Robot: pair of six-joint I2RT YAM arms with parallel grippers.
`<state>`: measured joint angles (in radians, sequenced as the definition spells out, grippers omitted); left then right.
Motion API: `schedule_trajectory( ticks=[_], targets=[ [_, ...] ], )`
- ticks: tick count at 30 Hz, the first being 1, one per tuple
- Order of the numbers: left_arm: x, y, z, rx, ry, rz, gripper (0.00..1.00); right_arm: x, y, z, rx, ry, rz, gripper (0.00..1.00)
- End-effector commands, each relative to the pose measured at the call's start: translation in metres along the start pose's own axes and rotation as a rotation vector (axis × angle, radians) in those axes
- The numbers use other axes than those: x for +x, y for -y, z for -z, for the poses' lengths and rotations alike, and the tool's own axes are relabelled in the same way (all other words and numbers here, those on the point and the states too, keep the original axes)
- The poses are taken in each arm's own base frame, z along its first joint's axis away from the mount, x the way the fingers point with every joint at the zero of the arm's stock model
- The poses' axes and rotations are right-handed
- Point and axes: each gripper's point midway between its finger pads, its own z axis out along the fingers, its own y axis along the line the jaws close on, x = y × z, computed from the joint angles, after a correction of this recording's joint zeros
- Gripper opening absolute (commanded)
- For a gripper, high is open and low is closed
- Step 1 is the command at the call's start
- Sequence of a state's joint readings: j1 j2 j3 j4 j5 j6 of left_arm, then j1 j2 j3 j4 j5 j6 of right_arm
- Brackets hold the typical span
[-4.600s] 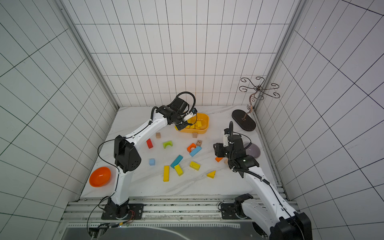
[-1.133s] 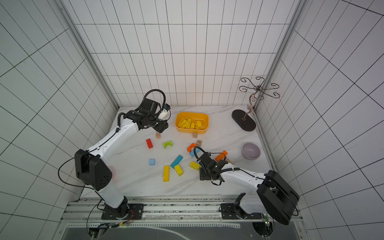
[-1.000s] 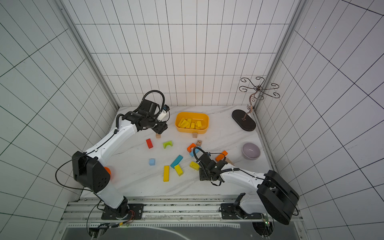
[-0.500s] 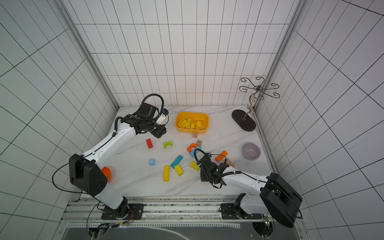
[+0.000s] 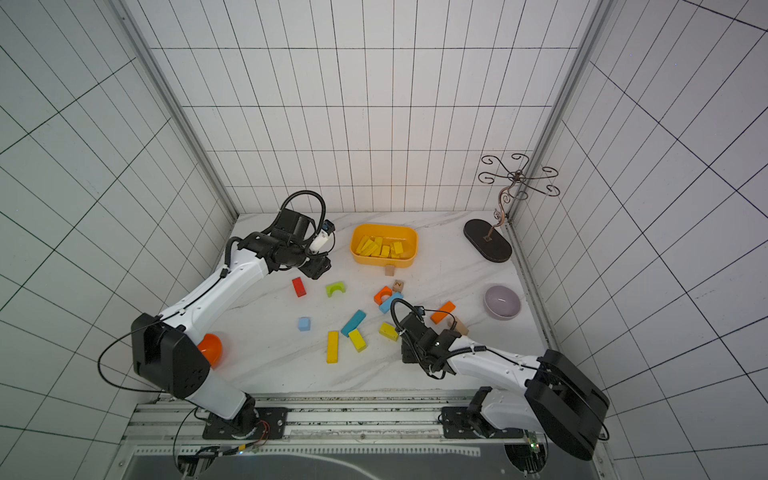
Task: Pick out the yellow building blocks
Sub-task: Pick up the building block from the center of the board, then place the building block in the storage box.
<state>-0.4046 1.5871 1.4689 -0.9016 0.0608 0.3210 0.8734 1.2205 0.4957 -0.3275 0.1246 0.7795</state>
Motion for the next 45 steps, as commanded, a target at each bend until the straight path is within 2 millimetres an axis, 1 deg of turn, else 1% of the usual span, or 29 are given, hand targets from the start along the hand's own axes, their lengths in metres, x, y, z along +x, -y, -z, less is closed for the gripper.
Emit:
schedule_trajectory(
  ticks=[1,7,11,15,18,21,26,29,32,36,40,42,45],
  targets=[
    [-0.003,-0.001,0.011,-0.008,0.03,0.018,0.7,0.023,0.016,0.001,0.064,-0.086,0.021,0.41],
    [-0.005,-0.003,0.017,-0.025,0.043,0.007,0.7,-0.006,-0.004,0.017,0.032,-0.025,0.042,0.4],
    [-0.002,-0.005,0.021,-0.044,0.038,-0.004,0.7,-0.032,-0.02,0.031,-0.002,0.02,0.053,0.4],
    [0.004,-0.005,0.026,-0.056,0.038,-0.017,0.7,-0.058,-0.031,0.045,-0.03,0.063,0.06,0.4],
    [0.011,-0.006,0.03,-0.07,0.031,-0.027,0.7,-0.083,-0.039,0.056,-0.053,0.107,0.055,0.4],
    [0.024,-0.001,0.034,-0.06,0.006,-0.065,0.72,-0.113,-0.048,0.064,-0.07,0.145,0.062,0.39],
    [0.047,-0.001,0.044,-0.084,-0.045,-0.15,0.72,-0.175,-0.061,0.077,-0.09,0.23,0.074,0.39],
    [0.059,0.006,0.048,-0.064,-0.055,-0.184,0.72,-0.214,-0.068,0.084,-0.112,0.281,0.07,0.39],
    [0.072,0.016,0.048,-0.027,-0.061,-0.207,0.72,-0.249,-0.069,0.084,-0.115,0.316,0.083,0.4],
    [0.09,0.028,0.048,-0.007,-0.09,-0.258,0.72,-0.291,-0.066,0.073,-0.117,0.359,0.098,0.4],
    [0.105,0.041,0.047,0.005,-0.101,-0.314,0.72,-0.33,-0.06,0.052,-0.113,0.385,0.121,0.4],
    [0.111,0.051,0.045,0.029,-0.102,-0.355,0.72,-0.349,-0.053,0.04,-0.088,0.4,0.122,0.4],
    [0.121,0.07,0.039,0.081,-0.104,-0.426,0.72,-0.374,-0.042,0.014,-0.075,0.394,0.11,0.4]
  ],
)
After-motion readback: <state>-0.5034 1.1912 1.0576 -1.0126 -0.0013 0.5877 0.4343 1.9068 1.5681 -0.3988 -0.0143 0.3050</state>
